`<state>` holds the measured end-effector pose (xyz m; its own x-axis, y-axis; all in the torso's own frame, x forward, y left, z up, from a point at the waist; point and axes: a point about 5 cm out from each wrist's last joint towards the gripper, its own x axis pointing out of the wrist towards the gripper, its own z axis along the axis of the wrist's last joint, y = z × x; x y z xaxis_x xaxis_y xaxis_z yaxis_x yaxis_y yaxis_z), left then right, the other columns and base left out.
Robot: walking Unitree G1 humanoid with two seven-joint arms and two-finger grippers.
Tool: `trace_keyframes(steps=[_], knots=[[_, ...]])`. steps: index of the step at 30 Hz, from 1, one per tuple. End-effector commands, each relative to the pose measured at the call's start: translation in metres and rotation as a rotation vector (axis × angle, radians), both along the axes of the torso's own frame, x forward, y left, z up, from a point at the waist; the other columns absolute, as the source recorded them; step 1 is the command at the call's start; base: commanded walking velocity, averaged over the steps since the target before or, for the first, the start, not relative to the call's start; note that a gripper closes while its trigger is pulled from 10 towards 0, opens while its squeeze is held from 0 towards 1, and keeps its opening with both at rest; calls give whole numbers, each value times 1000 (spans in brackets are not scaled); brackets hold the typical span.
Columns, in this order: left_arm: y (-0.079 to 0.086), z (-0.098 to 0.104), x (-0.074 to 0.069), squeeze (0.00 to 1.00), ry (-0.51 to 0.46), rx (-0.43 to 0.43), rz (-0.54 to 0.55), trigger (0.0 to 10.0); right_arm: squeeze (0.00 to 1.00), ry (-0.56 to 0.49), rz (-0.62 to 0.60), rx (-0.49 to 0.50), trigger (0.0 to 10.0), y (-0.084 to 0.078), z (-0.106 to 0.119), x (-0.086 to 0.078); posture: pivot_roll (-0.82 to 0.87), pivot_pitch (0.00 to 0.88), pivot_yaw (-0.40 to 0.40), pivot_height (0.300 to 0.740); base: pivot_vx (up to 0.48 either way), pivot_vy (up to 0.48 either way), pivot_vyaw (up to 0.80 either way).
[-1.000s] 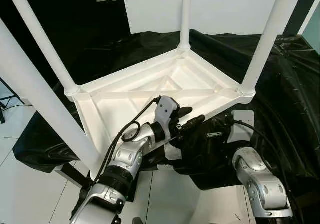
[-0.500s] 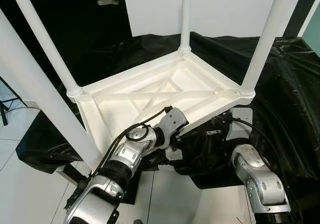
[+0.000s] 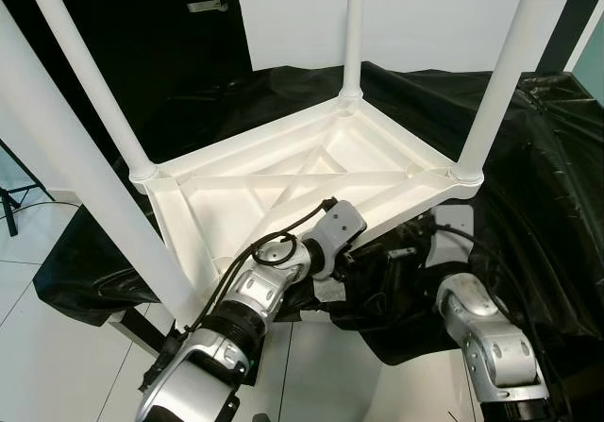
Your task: Building children table
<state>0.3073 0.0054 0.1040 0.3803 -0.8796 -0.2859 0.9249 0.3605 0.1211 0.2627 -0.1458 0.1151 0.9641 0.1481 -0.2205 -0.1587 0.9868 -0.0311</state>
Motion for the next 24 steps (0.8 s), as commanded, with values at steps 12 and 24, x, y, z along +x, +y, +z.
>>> trace_keyframes(steps=[12, 24], knots=[[-14, -23, -20, 0, 100, 40, -105, 10000, 0, 80, -37, -95, 10000, -23, -22, 22, -131, 0, 70, 740, 0, 0, 0], [-29, -24, -29, 0, 114, 16, -148, 10000, 0, -17, 57, -173, 10000, -18, -2, 68, -95, 0, 55, 740, 0, 0, 0]])
